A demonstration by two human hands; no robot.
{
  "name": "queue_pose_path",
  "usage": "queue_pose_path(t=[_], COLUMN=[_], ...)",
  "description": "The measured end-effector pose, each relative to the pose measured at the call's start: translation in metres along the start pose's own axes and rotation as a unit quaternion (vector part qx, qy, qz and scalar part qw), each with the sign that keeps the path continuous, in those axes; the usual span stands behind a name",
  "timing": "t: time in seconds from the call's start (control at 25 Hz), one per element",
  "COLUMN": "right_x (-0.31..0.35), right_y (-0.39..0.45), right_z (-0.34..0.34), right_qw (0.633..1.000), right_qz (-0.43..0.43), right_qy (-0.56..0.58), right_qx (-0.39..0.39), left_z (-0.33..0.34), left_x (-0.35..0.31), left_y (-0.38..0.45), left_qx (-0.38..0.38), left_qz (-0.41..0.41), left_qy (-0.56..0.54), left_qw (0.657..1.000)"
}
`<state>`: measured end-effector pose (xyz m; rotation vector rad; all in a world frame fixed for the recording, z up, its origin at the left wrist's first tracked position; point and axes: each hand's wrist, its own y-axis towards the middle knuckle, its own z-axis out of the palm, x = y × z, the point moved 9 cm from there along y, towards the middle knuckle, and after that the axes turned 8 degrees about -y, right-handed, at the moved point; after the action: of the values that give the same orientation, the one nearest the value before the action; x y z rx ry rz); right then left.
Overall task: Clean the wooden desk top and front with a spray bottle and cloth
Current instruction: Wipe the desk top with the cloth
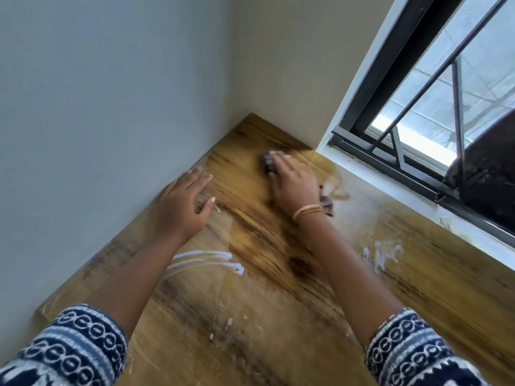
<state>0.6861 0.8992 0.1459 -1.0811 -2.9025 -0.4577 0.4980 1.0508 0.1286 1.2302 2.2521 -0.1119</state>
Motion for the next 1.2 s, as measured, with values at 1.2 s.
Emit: queue_pose_path(t=[1.2], right_x=[0.115], right_y=[-0.04], right_z=[0.02], right_qw=[0.999], right_qz=[-0.02], right_qy=[0.001], right_qx=[0.051], left_z=[-0.017], left_x=[-0.001], left_y=[-0.024], left_qx=[0.044], left_qz=[-0.009], left_qy=[-0.03], left_qw=[0.999])
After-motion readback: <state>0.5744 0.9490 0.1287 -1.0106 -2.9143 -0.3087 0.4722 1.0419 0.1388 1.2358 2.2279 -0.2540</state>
